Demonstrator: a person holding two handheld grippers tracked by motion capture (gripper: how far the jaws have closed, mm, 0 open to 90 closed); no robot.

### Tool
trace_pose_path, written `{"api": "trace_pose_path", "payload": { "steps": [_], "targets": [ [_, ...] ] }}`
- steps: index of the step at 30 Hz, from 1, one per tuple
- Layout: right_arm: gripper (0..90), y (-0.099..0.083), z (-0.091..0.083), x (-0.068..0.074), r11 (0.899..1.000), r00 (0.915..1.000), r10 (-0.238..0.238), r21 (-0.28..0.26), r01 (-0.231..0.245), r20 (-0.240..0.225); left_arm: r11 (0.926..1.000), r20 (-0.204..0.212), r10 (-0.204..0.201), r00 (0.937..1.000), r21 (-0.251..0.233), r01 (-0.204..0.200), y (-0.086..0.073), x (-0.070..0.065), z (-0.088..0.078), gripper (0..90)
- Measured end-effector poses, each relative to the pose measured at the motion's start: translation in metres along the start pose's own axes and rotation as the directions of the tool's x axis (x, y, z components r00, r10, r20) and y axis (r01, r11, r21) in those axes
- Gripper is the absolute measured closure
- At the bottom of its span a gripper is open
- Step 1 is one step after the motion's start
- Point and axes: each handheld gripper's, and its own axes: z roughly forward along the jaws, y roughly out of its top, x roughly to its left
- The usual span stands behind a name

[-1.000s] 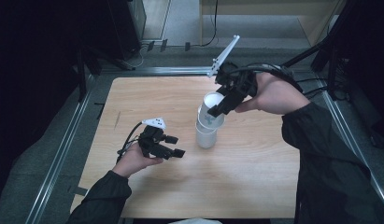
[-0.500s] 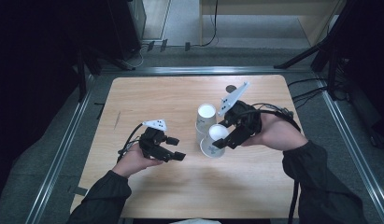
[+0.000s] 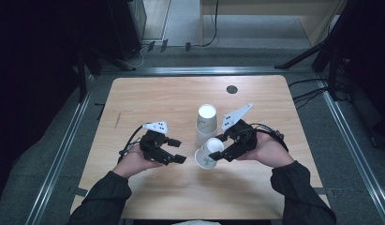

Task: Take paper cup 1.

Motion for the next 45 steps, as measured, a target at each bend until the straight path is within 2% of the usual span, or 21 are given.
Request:
{"api": "trace_pose_path", "payload": {
  "steps": [5,7,8,9,12,13,15,21,24,28,30,37,45],
  "targets": [
    [36.0,-0.009,0.01,-0.004,1.0,0.9998,0.016,-0.008,-0.016,-0.01,0.9999,0.016,0.011,0.9998,-0.002,-0.011,0.001,-0.001,0.002,22.3],
    [36.0,-0.012,0.014,-0.005,1.0,0.9997,0.014,-0.021,-0.014,-0.019,1.0,0.043,0.009,0.999,-0.003,-0.009,0.002,-0.001,0.004,22.3],
    [36.0,-0.012,0.014,-0.005,1.0,0.9997,0.014,-0.021,-0.014,-0.019,1.0,0.043,0.009,0.999,-0.003,-0.009,0.002,-0.001,0.004,22.3],
    [36.0,-0.014,0.017,-0.006,0.999,0.9992,0.02,-0.04,-0.022,-0.034,0.9996,0.04,0.028,0.9988,0.0,-0.028,0.005,-0.002,0.007,22.1],
    [36.0,-0.016,0.02,-0.007,0.998,0.9986,0.02,-0.056,-0.022,-0.049,0.9991,0.051,0.043,0.9978,-0.002,-0.043,0.007,-0.003,0.011,21.1],
    [36.0,-0.018,0.023,-0.007,0.998,0.999,0.015,-0.054,-0.017,-0.041,0.9982,0.058,0.059,0.9966,0.005,-0.06,0.008,-0.004,0.014,20.0],
    [36.0,-0.018,0.024,-0.008,0.998,0.9989,0.016,-0.057,-0.018,-0.044,0.9977,0.063,0.065,0.9959,0.013,-0.066,0.009,-0.005,0.016,19.4],
    [36.0,-0.018,0.027,-0.008,0.997,0.9982,0.018,-0.07,-0.022,-0.057,0.9952,0.069,0.091,0.9934,0.028,-0.093,0.01,-0.009,0.024,18.7],
    [36.0,-0.017,0.031,-0.005,0.998,0.9975,0.012,-0.065,-0.017,-0.069,0.9948,0.089,0.096,0.9914,0.024,-0.099,0.011,-0.01,0.029,18.5],
    [36.0,-0.014,0.032,-0.004,0.997,0.9968,0.01,-0.071,-0.015,-0.079,0.9932,0.091,0.106,0.9902,0.038,-0.11,0.011,-0.011,0.033,17.8],
    [36.1,-0.012,0.033,-0.004,0.996,0.9958,0.017,-0.08,-0.024,-0.09,0.9914,0.075,0.118,0.9902,0.046,-0.122,0.01,-0.014,0.035,17.8],
    [36.2,-0.009,0.037,-0.001,0.997,0.995,0.006,-0.081,-0.015,-0.1,0.99,0.09,0.125,0.9881,0.053,-0.13,0.01,-0.017,0.039,17.3],
    [36.2,-0.006,0.039,-0.001,0.995,0.9923,0.017,-0.099,-0.029,-0.122,0.9849,0.099,0.149,0.9839,0.074,-0.156,0.009,-0.02,0.044,17.1]
  ]
}}
